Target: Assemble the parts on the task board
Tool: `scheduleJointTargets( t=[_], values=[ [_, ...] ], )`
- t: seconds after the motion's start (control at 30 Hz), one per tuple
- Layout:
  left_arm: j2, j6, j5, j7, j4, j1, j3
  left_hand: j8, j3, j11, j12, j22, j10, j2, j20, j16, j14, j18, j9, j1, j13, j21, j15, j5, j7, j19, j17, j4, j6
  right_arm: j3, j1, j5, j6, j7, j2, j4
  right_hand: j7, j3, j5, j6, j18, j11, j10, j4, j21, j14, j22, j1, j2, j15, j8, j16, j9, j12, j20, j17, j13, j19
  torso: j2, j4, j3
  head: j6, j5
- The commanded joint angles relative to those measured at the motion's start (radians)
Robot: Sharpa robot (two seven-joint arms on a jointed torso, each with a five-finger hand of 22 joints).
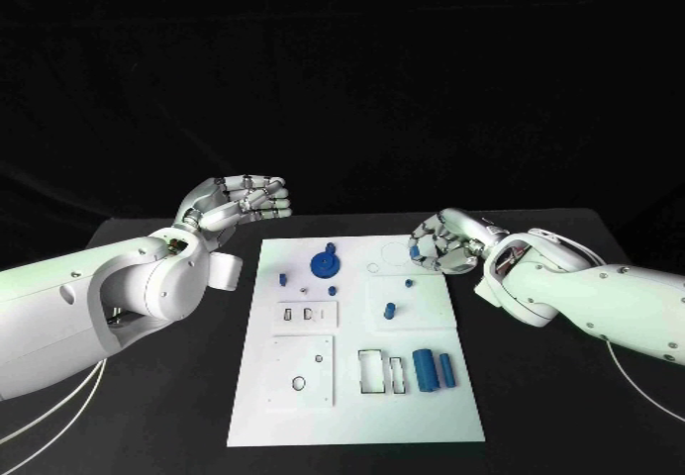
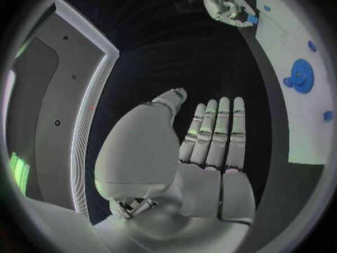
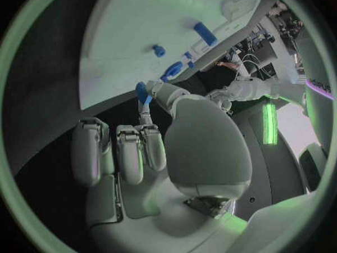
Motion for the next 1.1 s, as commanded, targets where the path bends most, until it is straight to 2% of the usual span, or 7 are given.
scheduleJointTargets(
  t=[0.03,0.3,0.4,0.5,0.63,0.77,1.1],
  values=[
    [0.004,0.016,0.002,0.004,-0.003,0.000,0.000,-0.007,0.004,-0.001,-0.006,-0.001,-0.009,0.000,0.007,-0.005,-0.007,0.009,0.000,-0.013,0.001,-0.005,0.003,-0.005,0.009,-0.003,0.001,-0.004,-0.009,0.000,0.012,-0.055,-0.016,-0.102,0.012,0.056,-0.005,0.006,-0.006,0.000,-0.009,-0.005,0.013,0.002,0.006,0.102,0.100,0.001,0.011,-0.007,0.007,0.004,0.028,-0.003,-0.005,0.263,0.147,0.001,-0.004,-0.0009,-0.0028,0.001,0.004],
    [0.013,0.024,0.002,0.000,-0.023,0.000,-0.001,-0.007,0.004,-0.001,-0.006,-0.001,-0.009,0.000,0.007,-0.005,-0.007,0.009,0.000,-0.013,0.001,-0.005,0.003,-0.005,0.009,-0.003,0.001,-0.004,-0.009,-0.001,0.022,-0.093,-0.015,-0.233,0.087,0.130,-0.004,0.009,-0.007,-0.004,-0.008,-0.005,0.006,-0.001,0.002,0.102,0.097,0.000,0.010,-0.007,0.007,0.004,0.029,-0.012,-0.005,0.263,0.137,-0.002,-0.011,-0.0003,-0.0081,-0.006,0.018],
    [0.015,0.025,0.002,-0.002,-0.030,0.000,-0.001,-0.007,0.004,-0.001,-0.006,-0.001,-0.009,0.000,0.007,-0.005,-0.007,0.009,0.000,-0.013,0.001,-0.005,0.003,-0.005,0.009,-0.003,0.001,-0.004,-0.009,-0.002,0.022,-0.107,-0.019,-0.266,0.116,0.139,-0.004,0.010,-0.006,-0.004,-0.008,-0.005,0.005,-0.001,0.002,0.102,0.097,0.000,0.010,-0.007,0.007,0.004,0.029,-0.013,-0.005,0.263,0.136,-0.002,-0.013,0.0001,-0.0091,-0.010,0.024],
    [0.018,0.025,0.002,-0.003,-0.037,0.000,-0.002,-0.007,0.004,-0.001,-0.006,-0.001,-0.009,0.000,0.007,-0.005,-0.007,0.009,0.000,-0.013,0.001,-0.005,0.003,-0.005,0.009,-0.003,0.001,-0.004,-0.009,-0.004,0.017,-0.116,-0.022,-0.299,0.154,0.141,-0.004,0.010,-0.006,-0.004,-0.008,-0.004,0.005,-0.001,0.001,0.102,0.096,-0.001,0.010,-0.007,0.007,0.004,0.029,-0.013,-0.005,0.263,0.135,-0.002,-0.014,-0.0008,-0.0120,-0.016,0.037],
    [0.026,0.027,0.002,-0.004,-0.042,0.000,-0.002,-0.007,0.004,-0.001,-0.006,-0.001,-0.009,0.000,0.007,-0.005,-0.007,0.009,0.000,-0.013,0.001,-0.005,0.003,-0.005,0.009,-0.003,0.001,-0.004,-0.009,-0.007,0.001,-0.126,-0.023,-0.330,0.203,0.141,-0.003,0.011,-0.007,-0.004,-0.007,-0.004,0.004,0.000,0.000,0.102,0.095,-0.002,0.011,-0.007,0.007,0.004,0.030,-0.014,-0.005,0.263,0.134,-0.003,-0.016,0.0006,-0.0142,-0.019,0.043],
    [0.037,0.031,0.002,-0.007,-0.045,0.000,-0.002,-0.007,0.003,-0.001,-0.005,-0.002,-0.009,0.001,0.007,-0.006,-0.007,0.009,0.000,-0.015,0.002,-0.005,0.003,-0.006,0.009,-0.003,0.002,-0.003,-0.009,-0.009,-0.023,-0.147,-0.021,-0.359,0.248,0.140,-0.003,0.011,-0.007,-0.004,-0.007,-0.004,0.003,0.000,-0.002,0.102,0.093,-0.004,0.011,-0.007,0.007,0.004,0.030,-0.015,-0.005,0.263,0.133,-0.005,-0.015,0.0032,-0.0139,-0.020,0.046],
    [0.046,0.034,0.002,-0.010,-0.047,0.000,-0.002,-0.007,0.003,-0.001,-0.005,-0.002,-0.009,0.001,0.007,-0.006,-0.007,0.009,0.000,-0.015,0.002,-0.005,0.003,-0.006,0.009,-0.003,0.002,-0.003,-0.009,-0.016,-0.061,-0.172,0.005,-0.394,0.312,0.111,-0.003,0.012,-0.009,-0.006,-0.006,-0.004,0.003,0.002,-0.005,0.102,0.091,-0.010,0.011,-0.007,0.007,0.004,0.031,-0.016,-0.005,0.263,0.132,-0.006,-0.014,0.0022,-0.0127,-0.031,0.058]
  ],
)
